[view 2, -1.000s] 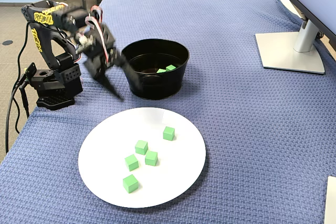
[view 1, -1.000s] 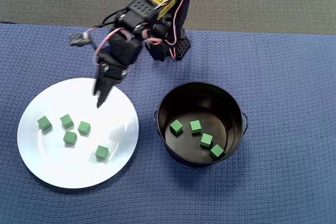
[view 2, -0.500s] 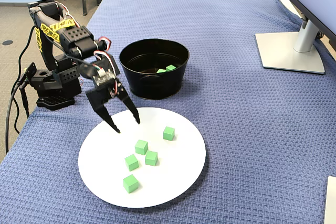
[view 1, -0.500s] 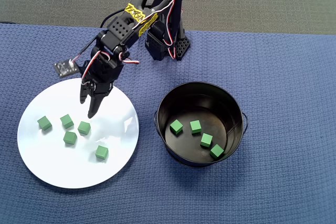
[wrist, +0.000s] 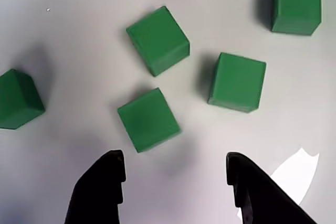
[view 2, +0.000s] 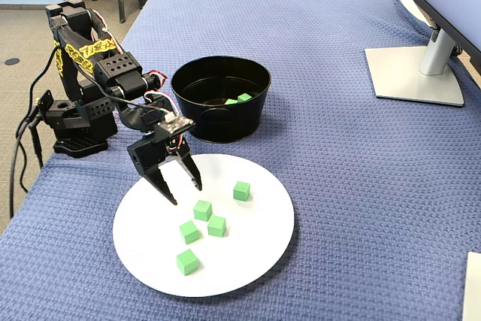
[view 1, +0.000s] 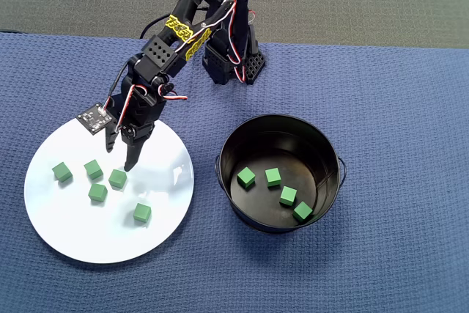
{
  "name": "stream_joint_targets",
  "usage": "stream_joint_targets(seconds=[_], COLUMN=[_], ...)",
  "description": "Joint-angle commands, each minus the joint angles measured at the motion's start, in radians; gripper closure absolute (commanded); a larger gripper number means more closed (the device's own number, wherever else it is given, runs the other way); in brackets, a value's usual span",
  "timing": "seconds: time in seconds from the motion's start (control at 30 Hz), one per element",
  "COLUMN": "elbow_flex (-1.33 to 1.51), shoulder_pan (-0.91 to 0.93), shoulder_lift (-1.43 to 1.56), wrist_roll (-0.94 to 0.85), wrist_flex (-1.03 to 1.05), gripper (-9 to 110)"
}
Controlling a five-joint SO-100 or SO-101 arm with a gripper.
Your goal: Pick up the green cubes from the white plate and place them in the black recipient
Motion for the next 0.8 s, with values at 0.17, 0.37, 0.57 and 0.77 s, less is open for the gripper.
stream_joint_targets(seconds=[0.17,0.37,0.57,0.77], elbow_flex=[-0.098,-0.104,-0.124,-0.190], shoulder_pan=[-0.028,-0.025,-0.029,-0.029], shoulder_lift=[0.026,-0.003,-0.060,-0.106], wrist_roll=[-0.127,-0.187,-0.244,-0.265], wrist_flex=[0.061,0.029,-0.011,-0.002], gripper=[85,82,82,84])
